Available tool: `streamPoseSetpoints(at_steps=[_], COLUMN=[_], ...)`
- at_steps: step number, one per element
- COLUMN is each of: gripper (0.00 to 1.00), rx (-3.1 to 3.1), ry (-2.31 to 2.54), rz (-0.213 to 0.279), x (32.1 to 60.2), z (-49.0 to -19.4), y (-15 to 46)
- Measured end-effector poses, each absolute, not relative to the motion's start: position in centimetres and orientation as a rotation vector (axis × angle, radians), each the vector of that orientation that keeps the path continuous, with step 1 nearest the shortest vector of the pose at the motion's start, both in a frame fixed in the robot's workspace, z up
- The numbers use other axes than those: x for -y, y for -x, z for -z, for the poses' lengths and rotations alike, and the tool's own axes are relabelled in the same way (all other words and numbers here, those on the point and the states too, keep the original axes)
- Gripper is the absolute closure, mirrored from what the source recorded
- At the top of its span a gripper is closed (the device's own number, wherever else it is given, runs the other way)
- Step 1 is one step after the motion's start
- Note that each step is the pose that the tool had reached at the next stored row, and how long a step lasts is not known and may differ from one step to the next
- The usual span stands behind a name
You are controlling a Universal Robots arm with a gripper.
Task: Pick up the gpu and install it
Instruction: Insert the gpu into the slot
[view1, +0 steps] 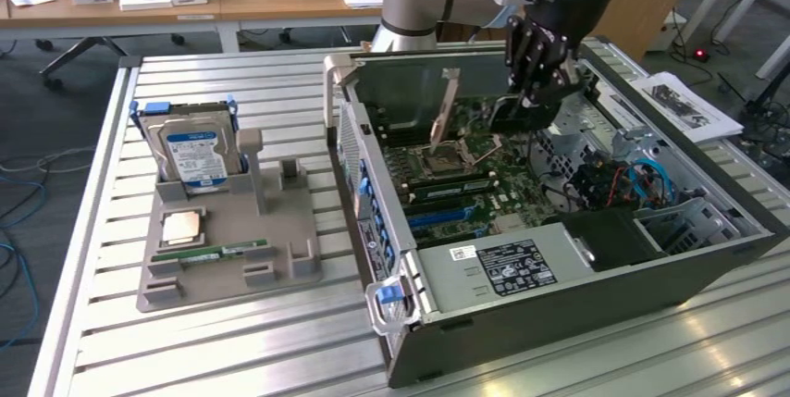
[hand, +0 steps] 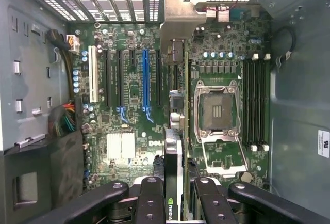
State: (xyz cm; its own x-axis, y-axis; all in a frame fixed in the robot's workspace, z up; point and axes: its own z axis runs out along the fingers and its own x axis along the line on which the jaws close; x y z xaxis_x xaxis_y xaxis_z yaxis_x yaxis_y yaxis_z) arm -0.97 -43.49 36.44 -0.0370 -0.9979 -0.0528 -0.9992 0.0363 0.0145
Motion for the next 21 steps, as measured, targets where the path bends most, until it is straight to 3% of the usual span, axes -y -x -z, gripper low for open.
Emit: streamPoseSetpoints(at_steps=[21], gripper=[0.73], rx=[-2.24], ry=[2.162], rz=[-0.073], x=[43.5], z=[-35.0], y=[1.7])
